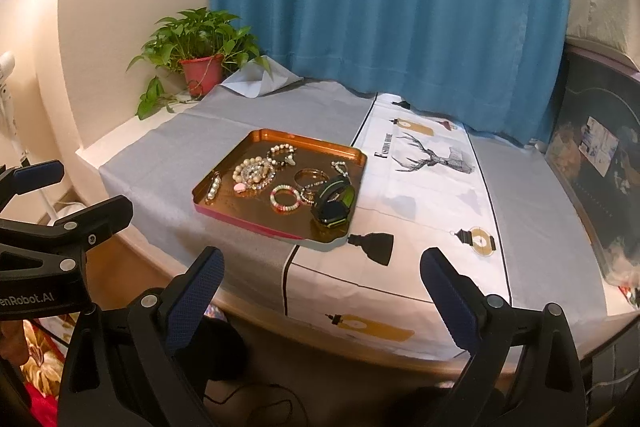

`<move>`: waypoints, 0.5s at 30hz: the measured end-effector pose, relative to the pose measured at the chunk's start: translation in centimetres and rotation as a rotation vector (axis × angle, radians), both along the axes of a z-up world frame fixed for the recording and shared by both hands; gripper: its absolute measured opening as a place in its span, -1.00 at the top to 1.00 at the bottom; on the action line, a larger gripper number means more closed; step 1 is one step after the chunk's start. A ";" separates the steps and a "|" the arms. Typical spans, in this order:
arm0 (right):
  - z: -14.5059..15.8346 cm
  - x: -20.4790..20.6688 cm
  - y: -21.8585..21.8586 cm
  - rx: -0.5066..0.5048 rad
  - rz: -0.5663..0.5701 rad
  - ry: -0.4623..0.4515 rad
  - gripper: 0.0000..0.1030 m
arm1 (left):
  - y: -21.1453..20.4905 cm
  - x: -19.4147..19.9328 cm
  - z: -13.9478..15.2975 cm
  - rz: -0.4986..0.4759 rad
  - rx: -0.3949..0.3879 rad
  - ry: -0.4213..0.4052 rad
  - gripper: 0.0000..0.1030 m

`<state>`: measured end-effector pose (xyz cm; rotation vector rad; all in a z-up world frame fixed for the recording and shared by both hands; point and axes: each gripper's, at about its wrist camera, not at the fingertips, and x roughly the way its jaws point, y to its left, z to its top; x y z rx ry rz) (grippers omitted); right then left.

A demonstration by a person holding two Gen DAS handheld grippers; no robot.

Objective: Organize jewelry

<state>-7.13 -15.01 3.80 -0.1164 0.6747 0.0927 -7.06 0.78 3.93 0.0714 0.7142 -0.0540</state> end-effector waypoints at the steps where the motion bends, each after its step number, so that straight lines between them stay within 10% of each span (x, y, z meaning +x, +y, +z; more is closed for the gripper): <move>1: 0.0 0.0 0.1 0.002 -0.001 0.000 -0.91 | 0.0 0.0 0.0 0.001 0.001 0.000 -0.99; 15: 0.0 0.0 0.1 0.001 -0.001 0.001 -0.91 | -0.1 -0.1 0.0 0.002 0.003 0.000 -0.99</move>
